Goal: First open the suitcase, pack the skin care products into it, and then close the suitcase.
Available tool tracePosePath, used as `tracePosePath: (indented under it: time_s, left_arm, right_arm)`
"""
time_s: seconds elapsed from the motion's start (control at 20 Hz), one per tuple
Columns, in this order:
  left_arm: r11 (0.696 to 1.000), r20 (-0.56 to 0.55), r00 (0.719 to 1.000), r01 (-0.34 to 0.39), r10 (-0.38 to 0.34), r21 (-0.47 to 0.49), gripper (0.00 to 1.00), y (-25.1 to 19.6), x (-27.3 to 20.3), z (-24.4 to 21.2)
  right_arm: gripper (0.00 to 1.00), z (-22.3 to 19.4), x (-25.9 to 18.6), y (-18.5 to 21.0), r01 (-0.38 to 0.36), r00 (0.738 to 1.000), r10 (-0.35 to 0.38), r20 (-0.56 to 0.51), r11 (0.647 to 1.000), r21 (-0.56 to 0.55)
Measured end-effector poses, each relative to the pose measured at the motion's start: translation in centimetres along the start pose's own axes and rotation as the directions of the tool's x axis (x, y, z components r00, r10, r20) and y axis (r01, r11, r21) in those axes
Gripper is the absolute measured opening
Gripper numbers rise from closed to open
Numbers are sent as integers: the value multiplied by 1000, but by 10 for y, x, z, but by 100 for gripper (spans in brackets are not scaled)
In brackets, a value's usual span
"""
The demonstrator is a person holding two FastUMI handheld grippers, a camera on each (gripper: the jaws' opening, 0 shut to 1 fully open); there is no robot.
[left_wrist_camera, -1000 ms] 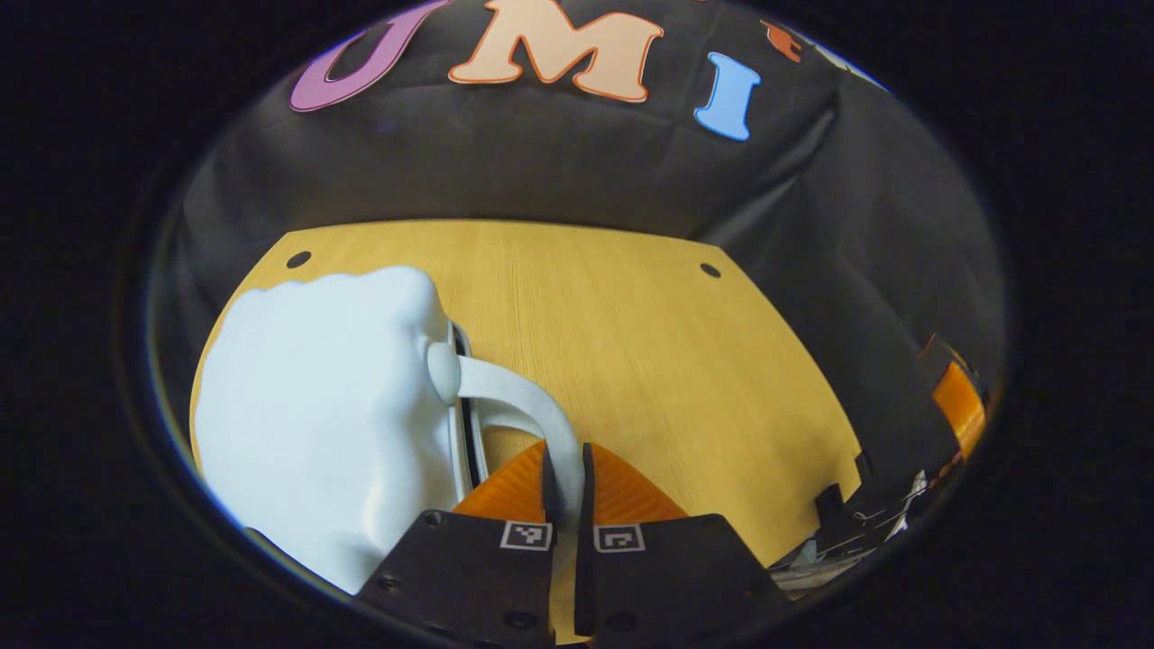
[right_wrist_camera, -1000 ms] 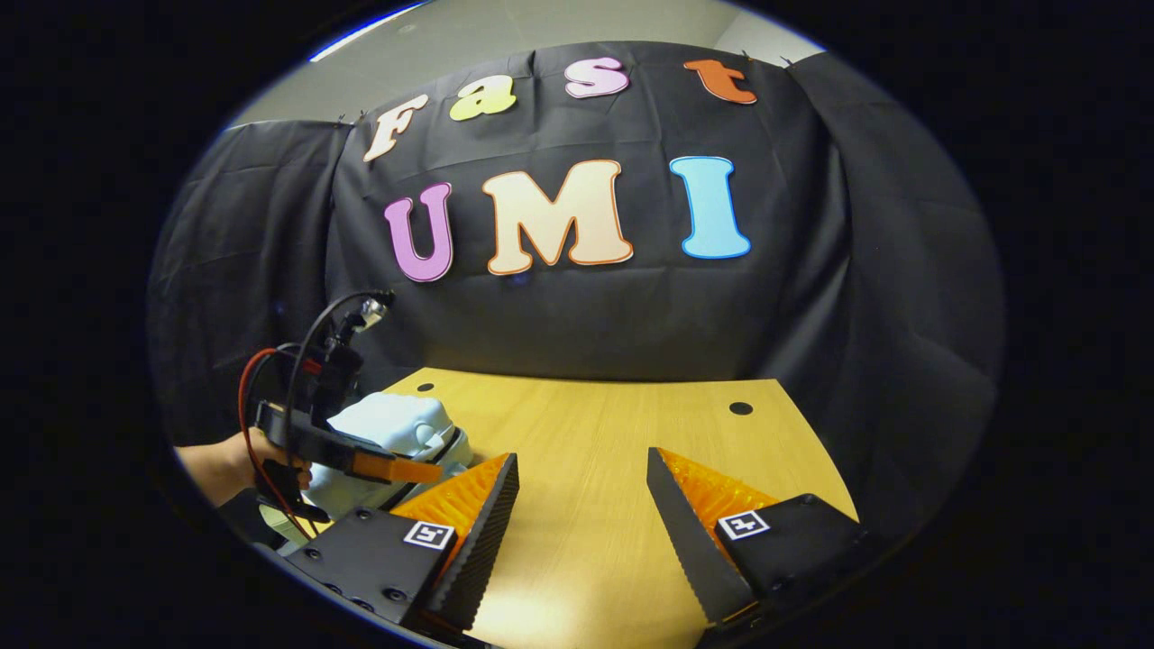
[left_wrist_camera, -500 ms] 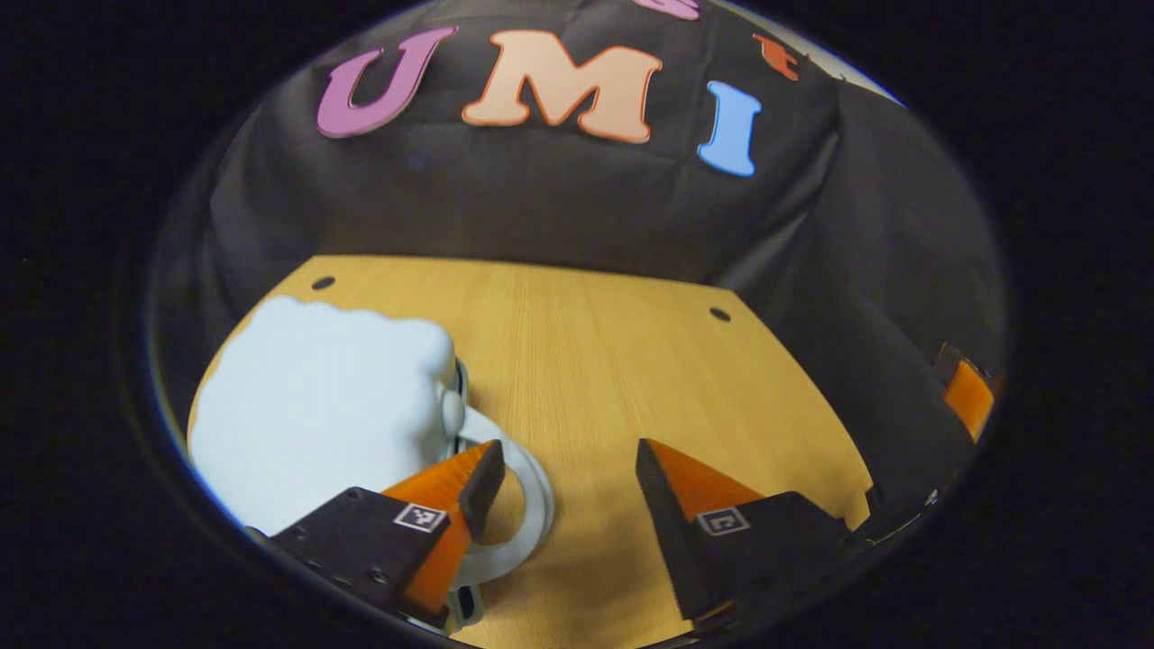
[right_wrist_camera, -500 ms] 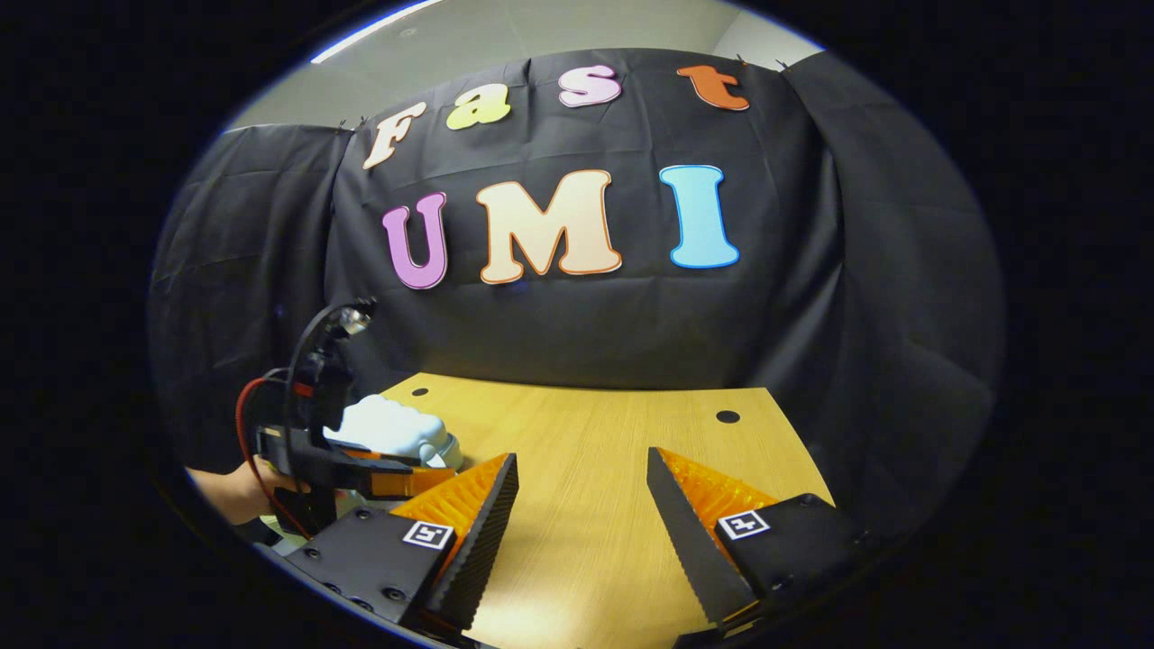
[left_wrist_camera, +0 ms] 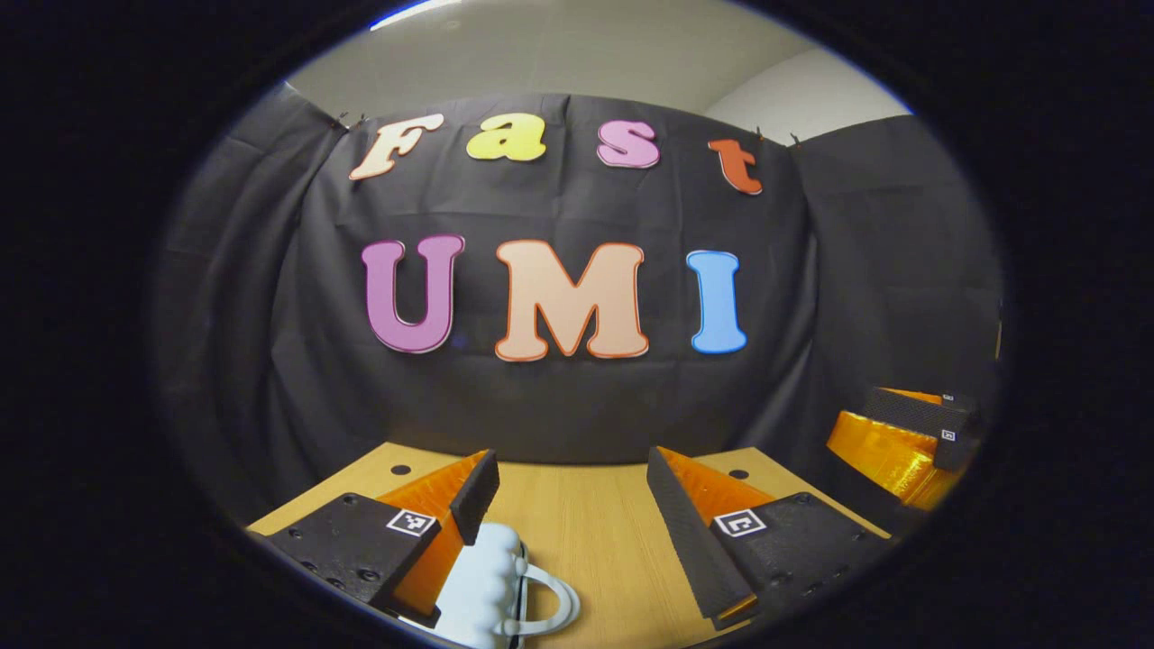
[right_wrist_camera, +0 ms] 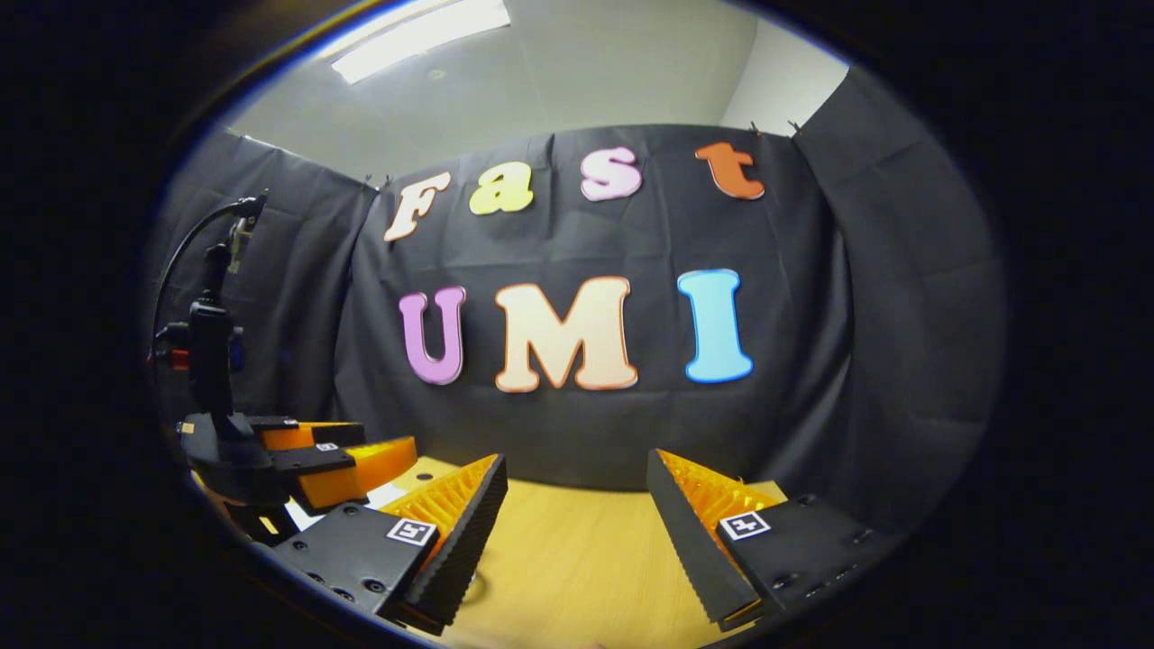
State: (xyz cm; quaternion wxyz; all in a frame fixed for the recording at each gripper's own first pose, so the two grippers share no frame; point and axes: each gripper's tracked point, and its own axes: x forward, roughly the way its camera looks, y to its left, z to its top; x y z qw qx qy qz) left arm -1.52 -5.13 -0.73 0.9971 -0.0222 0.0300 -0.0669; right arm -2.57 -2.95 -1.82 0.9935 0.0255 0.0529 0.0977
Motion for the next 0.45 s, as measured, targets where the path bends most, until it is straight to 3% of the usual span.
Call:
tracePosePath:
  time_s: [0.25, 0.45]
  left_arm:
    - [999, 82, 996, -36, 34, 26, 96, 4, -9, 36]
    - [999, 101, 995, 3, -6, 33, 96, 7, -16, 49]
  right_arm:
    - [96, 30, 3, 6, 3, 997, -6, 81, 999, 32]
    - [96, 41, 3, 18, 24, 994, -27, 105, 999, 28]
